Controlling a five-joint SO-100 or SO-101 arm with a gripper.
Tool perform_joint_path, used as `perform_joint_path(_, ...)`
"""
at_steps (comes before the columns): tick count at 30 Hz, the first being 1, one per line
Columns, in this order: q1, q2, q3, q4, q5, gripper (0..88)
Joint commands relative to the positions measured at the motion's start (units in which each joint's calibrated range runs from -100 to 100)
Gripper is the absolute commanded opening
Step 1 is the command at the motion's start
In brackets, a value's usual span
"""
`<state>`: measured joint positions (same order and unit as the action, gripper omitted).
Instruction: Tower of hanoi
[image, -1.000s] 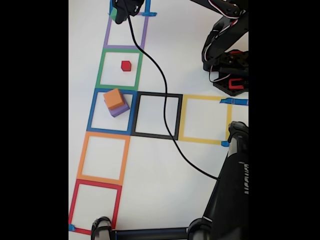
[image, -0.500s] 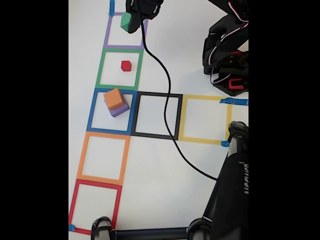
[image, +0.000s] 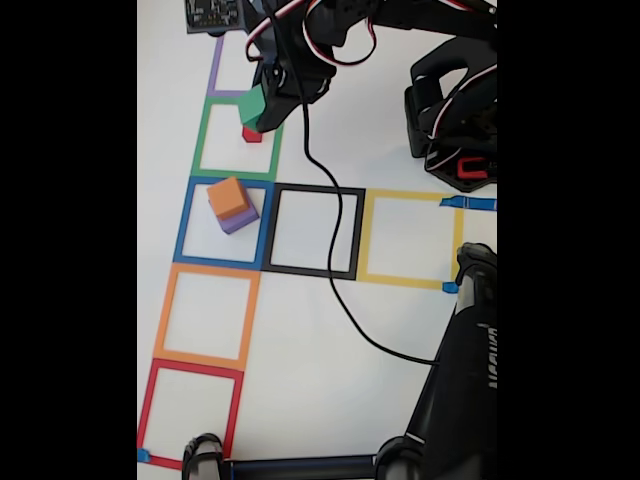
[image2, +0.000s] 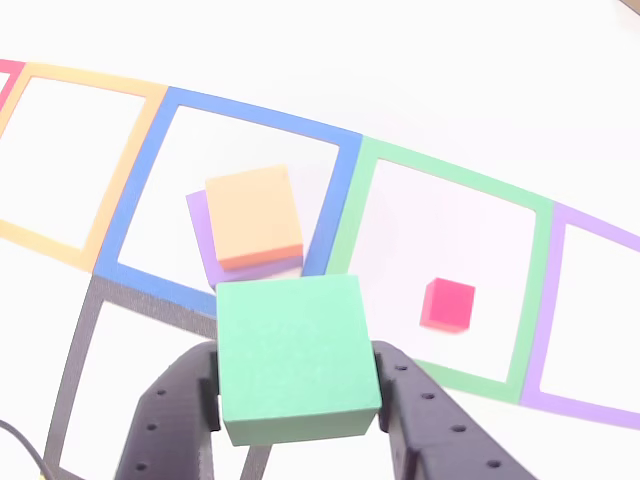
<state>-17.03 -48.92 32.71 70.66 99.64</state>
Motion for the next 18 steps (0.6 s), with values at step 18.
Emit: perform_joint_path(18, -5.02, 14.65, 30.38, -57.05, 0.36, 5.3)
